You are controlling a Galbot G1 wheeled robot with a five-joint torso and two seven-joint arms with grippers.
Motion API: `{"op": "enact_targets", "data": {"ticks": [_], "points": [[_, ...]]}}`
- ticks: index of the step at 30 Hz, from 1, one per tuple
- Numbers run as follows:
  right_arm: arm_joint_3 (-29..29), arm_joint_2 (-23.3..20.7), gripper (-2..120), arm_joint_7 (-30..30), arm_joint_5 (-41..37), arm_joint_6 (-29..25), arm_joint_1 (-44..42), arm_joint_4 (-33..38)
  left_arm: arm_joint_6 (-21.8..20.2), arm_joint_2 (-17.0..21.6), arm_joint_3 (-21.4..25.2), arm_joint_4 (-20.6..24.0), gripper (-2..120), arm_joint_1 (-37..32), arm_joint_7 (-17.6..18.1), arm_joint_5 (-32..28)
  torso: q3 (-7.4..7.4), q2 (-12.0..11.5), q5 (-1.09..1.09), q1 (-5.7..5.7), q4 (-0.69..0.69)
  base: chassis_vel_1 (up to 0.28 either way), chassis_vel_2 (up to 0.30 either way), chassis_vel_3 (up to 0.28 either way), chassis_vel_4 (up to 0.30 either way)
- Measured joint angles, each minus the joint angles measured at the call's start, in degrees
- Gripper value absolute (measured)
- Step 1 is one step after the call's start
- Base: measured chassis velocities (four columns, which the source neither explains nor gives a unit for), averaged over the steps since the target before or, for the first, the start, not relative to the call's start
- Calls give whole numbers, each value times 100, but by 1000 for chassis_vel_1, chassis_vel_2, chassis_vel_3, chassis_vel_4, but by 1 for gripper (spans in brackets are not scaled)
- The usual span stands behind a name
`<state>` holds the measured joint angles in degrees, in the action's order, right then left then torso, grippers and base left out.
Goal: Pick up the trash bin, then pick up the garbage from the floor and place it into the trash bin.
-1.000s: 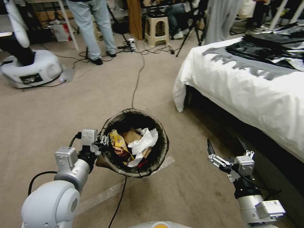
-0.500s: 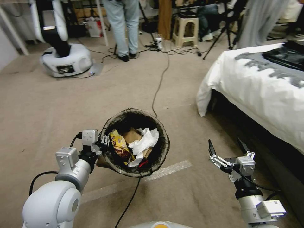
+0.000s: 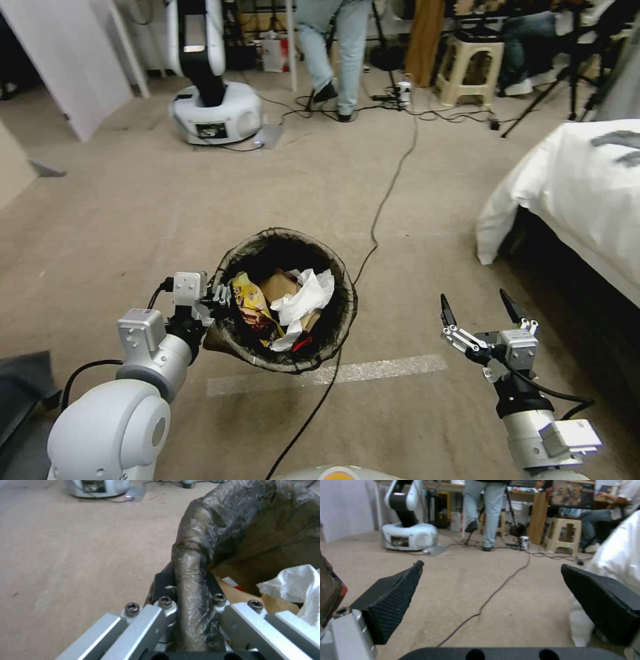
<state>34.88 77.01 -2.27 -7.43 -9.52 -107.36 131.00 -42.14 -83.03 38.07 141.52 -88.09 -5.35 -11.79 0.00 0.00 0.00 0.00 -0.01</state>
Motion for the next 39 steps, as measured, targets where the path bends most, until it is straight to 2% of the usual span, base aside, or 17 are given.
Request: {"op": "enact_targets", "data": {"ticks": [9,17,19,20,21,23,24,25,27,32,36,39], "points": [[0,7,100,0,-3,5,-2,0,3,8,-11,-67,3,17,10,-1,0,0,0,0,2,102,95,93,101],[-16,17,100,0,-3,5,-5,-14,39,27,-150,-230,3,16,235,-94,0,0,0,0,-1,31,28,42,34],[-22,24,100,-1,-3,5,-5,-20,9,28,-238,-277,3,8,516,-359,0,0,0,0,-1,0,0,0,0],[-29,29,100,-2,-3,5,-6,-28,5,29,-302,-342,3,5,862,-587,0,0,0,0,-1,0,0,0,0],[-29,29,100,-2,-3,5,-6,-28,5,29,-302,-342,3,5,862,-587,0,0,0,0,-1,0,0,0,0],[-35,32,100,-2,13,1,-13,-47,2,25,-339,-489,3,-4,1499,-944,0,0,0,0,-1,0,0,0,0],[-35,32,100,-2,13,1,-13,-47,2,25,-339,-489,3,-4,1499,-944,0,0,0,0,-1,0,0,0,0],[-35,29,100,0,18,-2,-20,-60,2,24,-321,-572,3,-18,1764,-1116,0,0,0,0,0,0,0,0,0],[-36,11,100,3,23,-7,-23,-72,1,38,-261,-762,3,-57,2040,-1346,0,0,0,0,1,0,0,0,0],[-46,7,100,4,30,-6,-4,-76,-1,78,-209,-1120,3,-171,2106,-1502,0,0,-1,0,1,0,0,0,0],[-53,7,100,4,35,-3,0,-82,-2,48,-207,-1230,3,-199,2187,-1636,0,0,-1,0,1,0,0,0,0],[-59,13,100,4,42,-1,7,-105,-1,52,-188,-1357,3,-201,2432,-2018,0,0,0,0,0,0,0,0,0]]}}
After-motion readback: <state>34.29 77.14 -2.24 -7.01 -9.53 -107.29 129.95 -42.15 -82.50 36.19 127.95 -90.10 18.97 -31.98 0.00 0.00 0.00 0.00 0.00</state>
